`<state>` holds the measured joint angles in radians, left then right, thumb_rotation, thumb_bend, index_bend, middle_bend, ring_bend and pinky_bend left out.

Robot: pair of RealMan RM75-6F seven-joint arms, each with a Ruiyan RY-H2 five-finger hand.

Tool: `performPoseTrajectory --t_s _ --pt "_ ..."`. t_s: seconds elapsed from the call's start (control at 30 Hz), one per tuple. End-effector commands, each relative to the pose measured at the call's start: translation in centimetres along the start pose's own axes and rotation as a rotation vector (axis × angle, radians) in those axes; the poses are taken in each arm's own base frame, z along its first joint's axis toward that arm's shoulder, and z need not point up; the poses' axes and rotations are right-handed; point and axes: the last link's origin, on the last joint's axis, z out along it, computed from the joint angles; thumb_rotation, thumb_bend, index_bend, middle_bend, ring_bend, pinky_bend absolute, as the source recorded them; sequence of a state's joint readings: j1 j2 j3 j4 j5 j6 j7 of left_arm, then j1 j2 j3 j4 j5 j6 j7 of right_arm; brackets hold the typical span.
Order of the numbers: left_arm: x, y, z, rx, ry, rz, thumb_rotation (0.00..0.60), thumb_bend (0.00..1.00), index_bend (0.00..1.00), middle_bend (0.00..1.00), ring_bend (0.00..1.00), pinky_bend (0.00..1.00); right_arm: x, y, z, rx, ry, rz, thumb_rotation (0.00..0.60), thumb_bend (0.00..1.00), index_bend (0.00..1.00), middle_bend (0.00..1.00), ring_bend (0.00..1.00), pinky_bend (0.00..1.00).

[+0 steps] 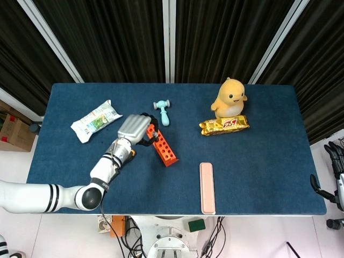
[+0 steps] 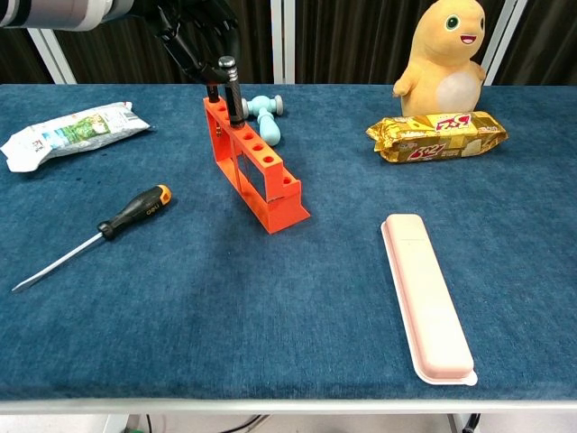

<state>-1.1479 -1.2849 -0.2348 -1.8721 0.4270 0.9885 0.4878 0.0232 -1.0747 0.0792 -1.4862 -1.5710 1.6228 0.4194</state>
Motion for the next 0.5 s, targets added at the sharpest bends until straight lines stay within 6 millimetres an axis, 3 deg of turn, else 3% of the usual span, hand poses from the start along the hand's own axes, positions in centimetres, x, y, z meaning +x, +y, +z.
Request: performPoseTrajectory --t_s 0.03,0.17,0.33,0.4,0.5 --pt "-0.2 0.0 0.0 -0.001 -0.006 0.003 0.600 0.35 0.62 0.34 0.22 0.38 0.0 0.0 0.0 0.000 0.000 0.000 0.600 0.40 0.00 0.00 0.00 0.00" --pt "-0.2 -0.1 -0.1 -0.005 -0.011 0.017 0.600 0.35 0.51 0.34 0.22 0.38 0.0 0.0 0.0 0.000 0.000 0.000 0.600 0.40 0.00 0.00 0.00 0.00" --pt "0.2 0.1 -0.3 -0.024 0.002 0.009 0.600 0.35 0.25 0.30 0.21 0.37 0.0 0.0 0.0 0.001 0.001 0.000 0.600 0.40 0.00 0.00 0.00 0.00" --pt "0.3 0.1 -0.5 -0.028 0.009 0.011 0.600 0.33 0.17 0.25 0.19 0.35 0.0 0.0 0.0 0.001 0.002 0.000 0.600 0.40 0.00 0.00 0.00 0.00" --pt "0.7 0.1 -1.1 -0.035 0.020 0.019 0.600 0.30 0.14 0.10 0.07 0.25 0.0 0.0 0.0 0.001 0.008 -0.001 0.600 0.40 0.00 0.00 0.00 0.00"
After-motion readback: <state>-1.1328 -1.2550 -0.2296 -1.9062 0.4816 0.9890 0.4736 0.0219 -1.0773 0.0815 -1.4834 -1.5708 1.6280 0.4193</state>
